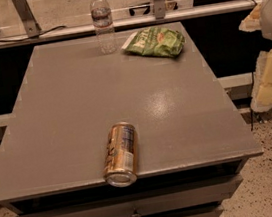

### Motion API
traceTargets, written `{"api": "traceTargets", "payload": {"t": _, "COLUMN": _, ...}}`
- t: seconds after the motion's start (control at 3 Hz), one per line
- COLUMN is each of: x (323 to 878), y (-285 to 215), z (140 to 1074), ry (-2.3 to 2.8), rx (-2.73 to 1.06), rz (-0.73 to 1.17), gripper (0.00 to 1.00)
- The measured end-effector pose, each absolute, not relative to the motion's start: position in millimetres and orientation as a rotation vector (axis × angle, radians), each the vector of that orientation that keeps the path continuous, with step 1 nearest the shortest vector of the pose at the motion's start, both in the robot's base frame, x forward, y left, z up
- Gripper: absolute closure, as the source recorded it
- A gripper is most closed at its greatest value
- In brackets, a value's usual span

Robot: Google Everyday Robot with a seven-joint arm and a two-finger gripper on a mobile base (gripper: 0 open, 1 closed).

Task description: Pick green jalapeno chip bag

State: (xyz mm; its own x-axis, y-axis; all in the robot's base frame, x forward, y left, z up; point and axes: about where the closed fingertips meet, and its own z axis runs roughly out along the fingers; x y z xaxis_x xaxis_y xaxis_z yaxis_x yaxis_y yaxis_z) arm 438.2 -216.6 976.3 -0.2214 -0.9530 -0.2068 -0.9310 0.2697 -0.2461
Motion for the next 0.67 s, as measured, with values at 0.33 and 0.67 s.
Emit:
{"api": "traceTargets", "payload": {"t": 0.33, "x": 438.2, "y": -216.6, "z": 976.3, "ry": 2.231, "rx": -1.724, "rz": -0.099, "gripper": 0.0}}
{"api": "traceTargets", "payload": {"t": 0.67, "x": 442.7, "y": -210.0, "z": 968.6, "ry": 2.194, "rx": -1.695, "rz": -0.068, "gripper": 0.0}}
